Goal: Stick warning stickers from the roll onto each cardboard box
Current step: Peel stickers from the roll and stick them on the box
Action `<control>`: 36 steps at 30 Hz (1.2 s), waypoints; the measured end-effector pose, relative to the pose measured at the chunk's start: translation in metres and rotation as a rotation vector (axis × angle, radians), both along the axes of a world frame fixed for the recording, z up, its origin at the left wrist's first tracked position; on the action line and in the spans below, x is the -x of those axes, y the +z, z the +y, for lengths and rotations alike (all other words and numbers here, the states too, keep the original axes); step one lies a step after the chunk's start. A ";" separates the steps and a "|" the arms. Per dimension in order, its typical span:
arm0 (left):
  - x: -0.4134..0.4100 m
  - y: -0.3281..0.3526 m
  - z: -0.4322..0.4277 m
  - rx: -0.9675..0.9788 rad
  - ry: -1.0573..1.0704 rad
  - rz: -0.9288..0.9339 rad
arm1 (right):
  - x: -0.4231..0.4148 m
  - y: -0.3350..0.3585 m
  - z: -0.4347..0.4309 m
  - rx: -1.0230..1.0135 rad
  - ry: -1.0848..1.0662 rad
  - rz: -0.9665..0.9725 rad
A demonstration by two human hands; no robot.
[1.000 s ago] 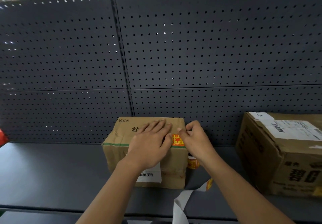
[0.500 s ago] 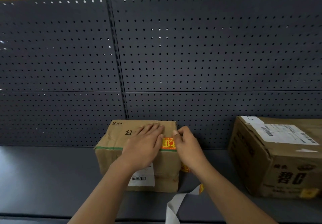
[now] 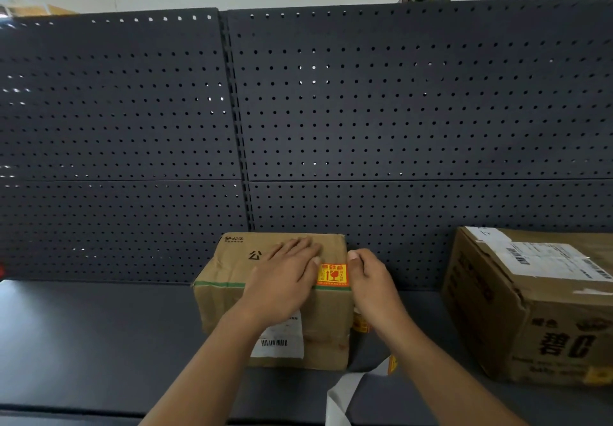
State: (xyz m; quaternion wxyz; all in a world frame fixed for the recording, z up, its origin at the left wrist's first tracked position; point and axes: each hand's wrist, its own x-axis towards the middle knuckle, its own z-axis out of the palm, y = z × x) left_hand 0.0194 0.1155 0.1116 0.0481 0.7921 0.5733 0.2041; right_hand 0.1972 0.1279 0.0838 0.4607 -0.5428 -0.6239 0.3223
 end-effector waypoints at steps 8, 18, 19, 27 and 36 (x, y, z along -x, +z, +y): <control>0.052 0.032 -0.023 -0.227 0.252 -0.617 | -0.016 -0.001 -0.002 0.031 -0.052 0.130; 0.101 -0.001 -0.022 0.269 0.519 -0.809 | 0.001 -0.015 -0.028 0.159 0.049 0.217; 0.101 -0.002 -0.023 0.271 0.496 -0.848 | 0.004 -0.019 -0.027 0.161 0.055 0.250; 0.100 -0.002 -0.033 0.194 0.488 -0.906 | 0.020 -0.012 -0.031 0.100 0.039 0.393; 0.109 0.011 -0.056 0.134 0.585 -1.194 | 0.031 0.053 -0.046 -0.249 0.276 0.165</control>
